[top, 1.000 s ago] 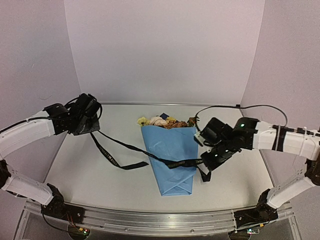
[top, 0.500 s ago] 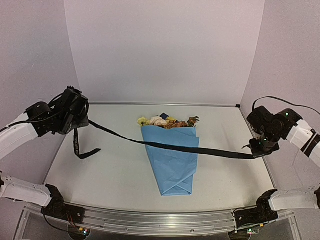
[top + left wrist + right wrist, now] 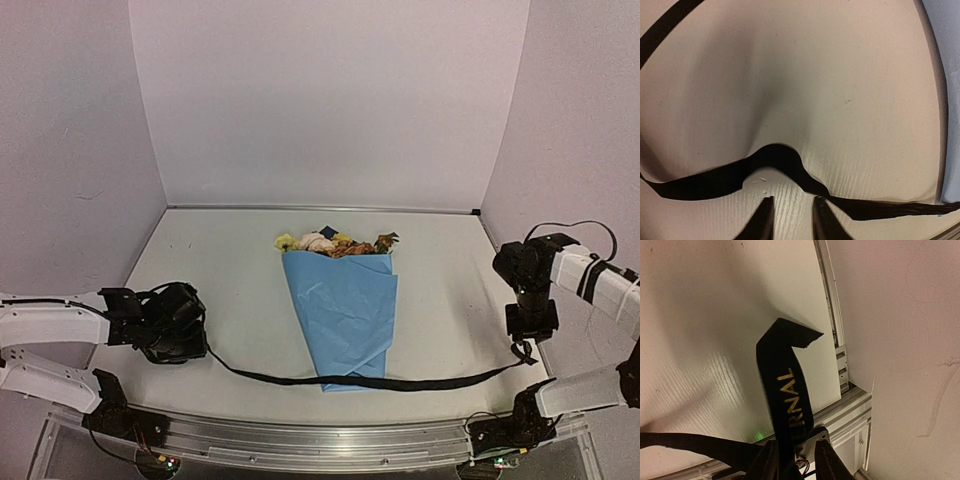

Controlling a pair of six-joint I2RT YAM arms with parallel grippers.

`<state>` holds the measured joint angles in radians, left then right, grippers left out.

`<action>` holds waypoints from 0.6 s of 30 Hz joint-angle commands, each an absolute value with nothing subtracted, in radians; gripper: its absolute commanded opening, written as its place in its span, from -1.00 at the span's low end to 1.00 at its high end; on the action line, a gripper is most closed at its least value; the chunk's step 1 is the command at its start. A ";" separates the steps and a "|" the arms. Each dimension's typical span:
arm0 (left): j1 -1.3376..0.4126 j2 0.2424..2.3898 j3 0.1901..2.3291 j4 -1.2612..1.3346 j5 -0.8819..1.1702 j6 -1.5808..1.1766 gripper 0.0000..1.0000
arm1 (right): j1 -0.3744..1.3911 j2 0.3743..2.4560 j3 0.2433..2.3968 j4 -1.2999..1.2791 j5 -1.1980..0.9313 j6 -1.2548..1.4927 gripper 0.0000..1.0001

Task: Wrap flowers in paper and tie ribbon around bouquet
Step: Straighten the ribbon in the folded bouquet.

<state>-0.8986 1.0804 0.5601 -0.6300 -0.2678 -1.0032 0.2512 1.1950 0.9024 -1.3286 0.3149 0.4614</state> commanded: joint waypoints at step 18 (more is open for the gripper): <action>-0.900 1.301 0.776 -0.224 0.121 -0.758 0.59 | 0.559 1.392 0.986 -0.792 -0.375 0.558 0.32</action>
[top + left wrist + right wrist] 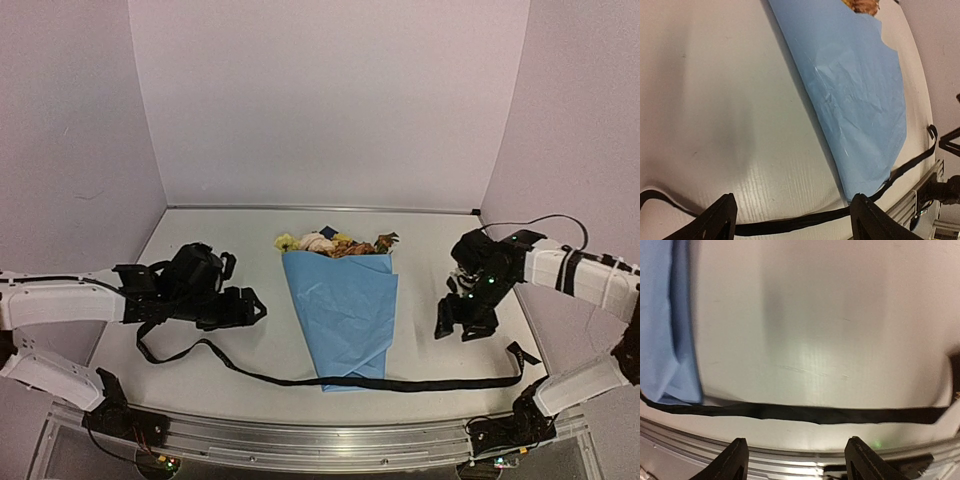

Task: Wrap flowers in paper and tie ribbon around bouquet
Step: Straighten the ribbon in the folded bouquet, then pick up the folded bouquet from the center of the board.

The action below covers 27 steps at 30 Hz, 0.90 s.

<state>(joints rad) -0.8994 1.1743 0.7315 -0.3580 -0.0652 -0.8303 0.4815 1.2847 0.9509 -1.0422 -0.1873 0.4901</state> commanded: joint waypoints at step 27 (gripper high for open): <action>-0.947 1.637 0.846 -0.072 0.457 -0.509 0.36 | 0.704 1.726 0.967 -0.376 -0.434 0.753 0.36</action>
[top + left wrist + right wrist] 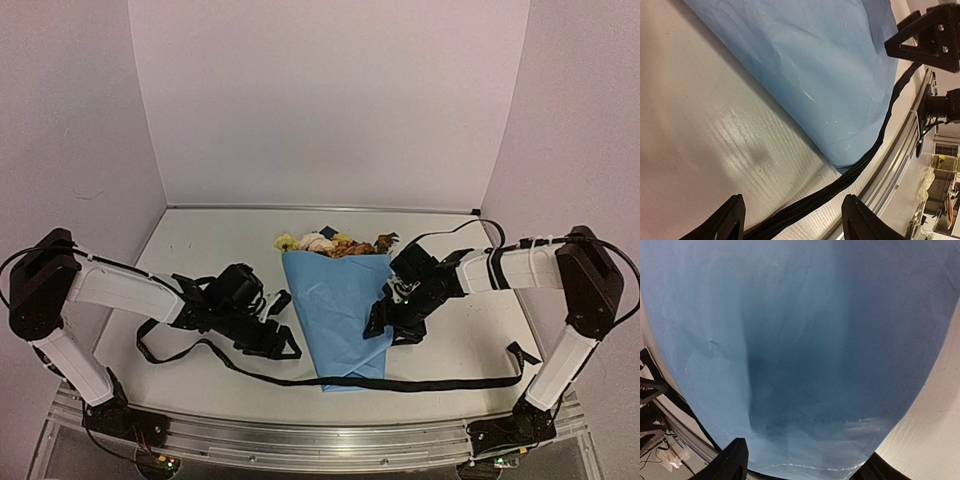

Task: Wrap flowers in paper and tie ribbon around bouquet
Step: Pick up the folded bouquet from the center of the board.

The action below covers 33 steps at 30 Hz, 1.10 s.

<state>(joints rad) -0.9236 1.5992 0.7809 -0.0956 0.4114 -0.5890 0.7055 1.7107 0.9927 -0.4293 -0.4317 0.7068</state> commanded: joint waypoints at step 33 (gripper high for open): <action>-1.031 1.554 0.761 -0.114 0.458 -0.473 -0.07 | 0.703 1.817 1.193 -0.402 -0.490 1.047 -1.00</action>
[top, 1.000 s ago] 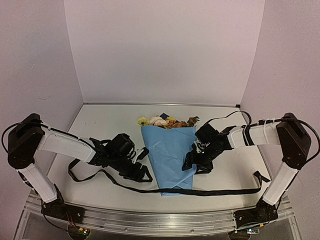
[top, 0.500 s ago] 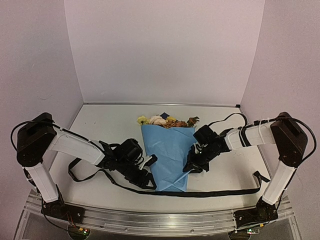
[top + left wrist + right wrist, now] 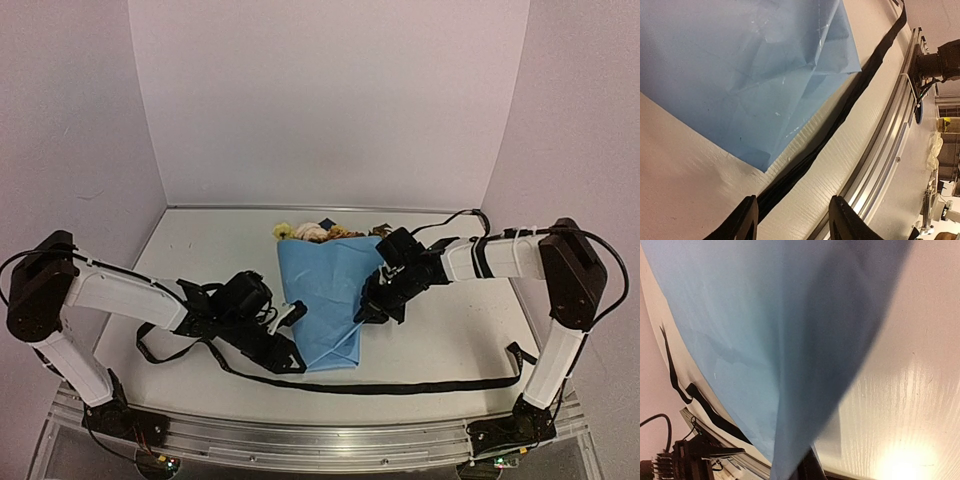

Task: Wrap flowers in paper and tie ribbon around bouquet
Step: Pick up the folded bouquet from the center of the board, then move the ribbon to the center of the board.

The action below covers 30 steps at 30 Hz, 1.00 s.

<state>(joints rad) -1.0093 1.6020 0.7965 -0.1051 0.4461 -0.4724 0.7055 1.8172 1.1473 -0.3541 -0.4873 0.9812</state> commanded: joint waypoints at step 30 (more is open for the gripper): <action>-0.968 1.740 0.706 0.103 0.290 -0.691 -0.87 | 0.703 1.744 1.172 -0.370 -0.556 1.279 -1.00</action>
